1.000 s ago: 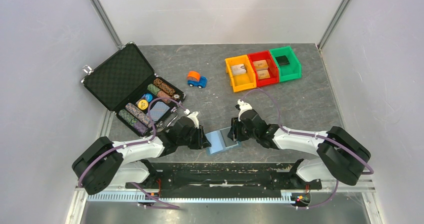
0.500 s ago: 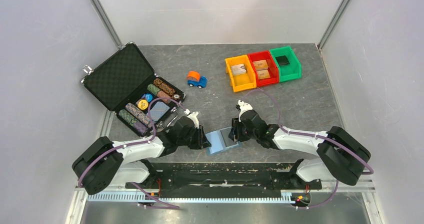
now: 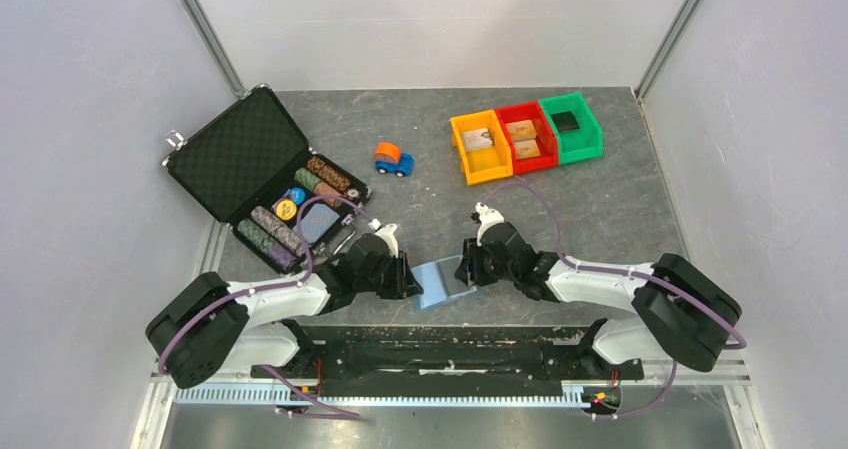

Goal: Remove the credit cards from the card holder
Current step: Remove the credit card from the card holder.

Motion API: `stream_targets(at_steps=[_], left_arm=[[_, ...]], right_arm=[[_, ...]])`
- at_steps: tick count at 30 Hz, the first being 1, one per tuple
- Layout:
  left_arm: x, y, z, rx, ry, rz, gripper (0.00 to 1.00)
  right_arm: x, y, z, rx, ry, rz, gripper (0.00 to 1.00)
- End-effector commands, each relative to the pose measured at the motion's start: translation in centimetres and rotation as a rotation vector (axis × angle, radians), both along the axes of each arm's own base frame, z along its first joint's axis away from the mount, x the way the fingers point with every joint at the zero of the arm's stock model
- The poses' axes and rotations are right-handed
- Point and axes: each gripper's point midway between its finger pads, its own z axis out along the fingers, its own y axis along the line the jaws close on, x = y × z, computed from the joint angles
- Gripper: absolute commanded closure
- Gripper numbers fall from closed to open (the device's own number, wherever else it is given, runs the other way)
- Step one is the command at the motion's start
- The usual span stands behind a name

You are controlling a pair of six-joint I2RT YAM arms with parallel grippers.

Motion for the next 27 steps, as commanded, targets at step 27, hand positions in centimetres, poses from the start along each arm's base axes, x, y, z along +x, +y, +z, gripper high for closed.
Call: stream_targets(at_steps=[27], left_arm=[[-0.1,-0.3,0.2,-0.034,0.006,0.012,0.69]], right_arm=[[1.4,-0.9,1.4,-0.036,-0.077,-0.043,0.59]])
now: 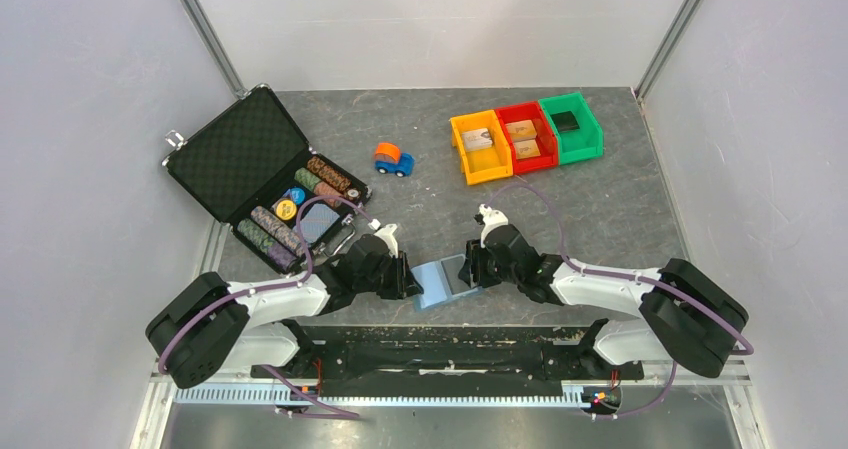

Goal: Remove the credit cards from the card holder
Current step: Remove the credit card from the card holder.

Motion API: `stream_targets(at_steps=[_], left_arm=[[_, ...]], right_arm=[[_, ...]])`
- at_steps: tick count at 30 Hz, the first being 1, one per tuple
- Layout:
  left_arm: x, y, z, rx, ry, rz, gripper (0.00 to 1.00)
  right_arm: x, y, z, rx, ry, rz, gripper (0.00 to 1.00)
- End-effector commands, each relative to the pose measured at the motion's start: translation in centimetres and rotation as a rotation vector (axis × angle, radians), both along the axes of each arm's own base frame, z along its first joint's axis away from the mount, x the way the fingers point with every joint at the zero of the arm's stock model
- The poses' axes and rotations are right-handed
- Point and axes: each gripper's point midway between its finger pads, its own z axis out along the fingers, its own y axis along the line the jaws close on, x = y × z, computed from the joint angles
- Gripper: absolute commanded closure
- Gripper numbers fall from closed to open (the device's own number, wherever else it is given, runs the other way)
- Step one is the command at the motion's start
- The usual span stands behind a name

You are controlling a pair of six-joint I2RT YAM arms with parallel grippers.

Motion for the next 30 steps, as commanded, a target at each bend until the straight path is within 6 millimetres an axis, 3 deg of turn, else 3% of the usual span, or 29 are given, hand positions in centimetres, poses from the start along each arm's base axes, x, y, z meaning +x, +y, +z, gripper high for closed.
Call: stream_targets(at_steps=[1,7,23,30], left_arm=[[-0.1,-0.3,0.2,-0.027,0.013,0.012,0.69],[-0.1,-0.4,0.3,-0.028,0.013,0.010,0.69],[-0.2,-0.4,0.0,-0.020,0.019,0.003,0.69],[-0.2,-0.3,0.1,-0.022,0.017,0.003,0.68]], right_arm=[[1.4,0.0,1.1,-0.023,-0.050,-0.020,0.59],[1.2,0.1,0.6,-0.029,-0.037,-0.008,0.59],[0.2,2.4,1.9,0.097,-0.019,0.074,0.61],[0.8,1.8,1.7,0.062,-0.035,0.044,0.61]])
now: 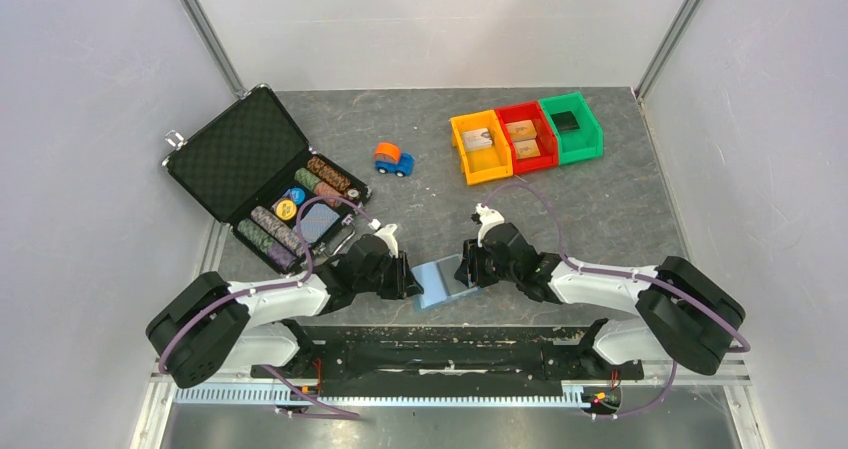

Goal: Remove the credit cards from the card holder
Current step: Remove the credit card from the card holder.

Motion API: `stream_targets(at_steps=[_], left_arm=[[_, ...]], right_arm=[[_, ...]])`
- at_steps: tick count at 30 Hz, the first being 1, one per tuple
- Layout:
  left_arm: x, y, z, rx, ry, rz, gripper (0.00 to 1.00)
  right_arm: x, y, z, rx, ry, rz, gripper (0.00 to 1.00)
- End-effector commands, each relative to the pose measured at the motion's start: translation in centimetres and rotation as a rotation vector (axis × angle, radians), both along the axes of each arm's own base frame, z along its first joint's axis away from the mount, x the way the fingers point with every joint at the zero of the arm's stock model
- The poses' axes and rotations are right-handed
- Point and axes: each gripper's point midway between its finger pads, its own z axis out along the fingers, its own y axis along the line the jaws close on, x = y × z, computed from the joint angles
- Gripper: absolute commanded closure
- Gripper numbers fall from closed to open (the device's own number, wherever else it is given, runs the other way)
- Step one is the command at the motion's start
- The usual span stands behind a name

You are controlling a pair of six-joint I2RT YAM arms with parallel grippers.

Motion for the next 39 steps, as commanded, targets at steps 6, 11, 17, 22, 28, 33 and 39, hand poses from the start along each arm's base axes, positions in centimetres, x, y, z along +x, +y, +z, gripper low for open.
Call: stream_targets(at_steps=[6,11,17,22,28,33,39], left_arm=[[-0.2,-0.3,0.2,-0.024,0.016,0.005,0.68],[-0.2,-0.3,0.2,-0.026,0.015,0.007,0.68],[-0.3,-0.3,0.3,-0.030,0.016,0.006,0.68],[-0.3,-0.2,0.4,-0.034,0.013,0.012,0.68],[-0.3,-0.3,0.5,-0.038,0.016,0.011,0.68],[-0.2,-0.4,0.9,-0.048,0.014,0.017,0.69],[0.7,0.9,2.4,-0.028,-0.032,0.099,0.67]], right_arm=[[0.6,1.4,1.8,0.096,-0.019,0.023,0.61],[-0.5,2.5,2.9,0.223,0.013,0.060,0.62],[-0.8,3.1,3.8,0.270,0.016,0.085,0.62],[-1.2,3.5,5.0,0.319,0.013,0.101,0.62],[-1.4,3.7,5.7,0.327,-0.004,0.130,0.62],[-1.7,4.2,5.8,0.345,0.014,0.146,0.62],[-2.7,6.0,6.0,0.365,0.042,0.199,0.61]])
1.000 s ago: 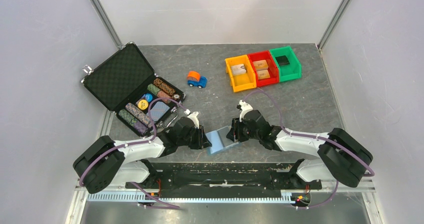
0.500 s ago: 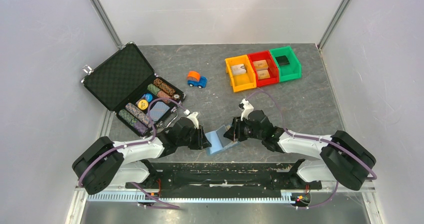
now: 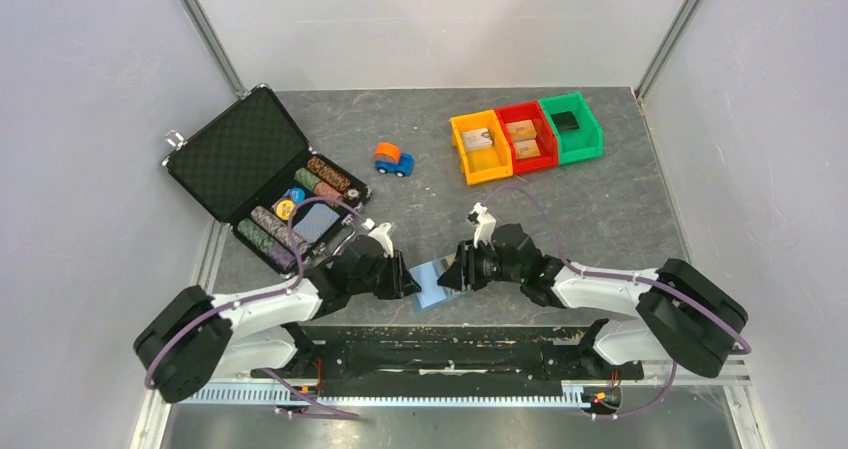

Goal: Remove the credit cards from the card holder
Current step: Remove the credit card from the card holder.

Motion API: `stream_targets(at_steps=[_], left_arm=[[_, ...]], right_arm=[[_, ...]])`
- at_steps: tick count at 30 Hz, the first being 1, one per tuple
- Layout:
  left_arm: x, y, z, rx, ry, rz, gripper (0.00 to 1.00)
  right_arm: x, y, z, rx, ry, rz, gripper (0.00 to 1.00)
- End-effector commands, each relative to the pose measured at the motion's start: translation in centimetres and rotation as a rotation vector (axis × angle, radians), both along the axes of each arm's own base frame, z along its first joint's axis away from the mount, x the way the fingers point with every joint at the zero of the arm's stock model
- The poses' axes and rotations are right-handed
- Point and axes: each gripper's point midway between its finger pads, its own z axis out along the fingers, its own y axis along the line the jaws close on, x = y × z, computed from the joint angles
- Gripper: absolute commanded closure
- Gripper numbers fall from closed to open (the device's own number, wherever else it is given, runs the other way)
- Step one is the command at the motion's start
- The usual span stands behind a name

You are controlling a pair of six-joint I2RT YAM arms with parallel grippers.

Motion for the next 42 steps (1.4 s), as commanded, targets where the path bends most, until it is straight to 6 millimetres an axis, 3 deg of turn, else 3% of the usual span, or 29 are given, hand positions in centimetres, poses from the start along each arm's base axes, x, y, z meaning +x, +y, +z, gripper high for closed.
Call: stream_targets(at_steps=[1,9,19,22,28,33,42], left_arm=[[1.0,0.8,2.0,-0.005,-0.041,0.087,0.64],[1.2,1.4,4.8,-0.049,-0.082,0.133,0.61],[1.5,-0.6,4.8,-0.075,-0.069,0.063,0.70],[1.6,-1.3,4.3,-0.079,-0.047,0.044,0.76],[1.7,-1.9,3.0,-0.070,-0.027,0.026,0.78],[1.1,-0.4,0.1,0.005,0.005,0.050,0.78],[0.3,0.5,-1.8,0.044,0.030,0.045,0.77]], right_arm=[[-0.5,2.5,1.9,0.067,-0.018,0.065,0.61],[-0.1,2.9,1.8,0.024,-0.050,0.088,0.60],[2.6,1.1,0.8,-0.049,-0.079,0.016,0.63],[2.9,0.9,0.2,-0.071,-0.071,0.015,0.64],[3.5,0.5,-1.1,-0.101,-0.041,0.022,0.65],[3.2,1.0,-2.8,-0.132,0.010,0.056,0.64],[2.3,0.4,-3.9,-0.137,0.044,0.053,0.63]])
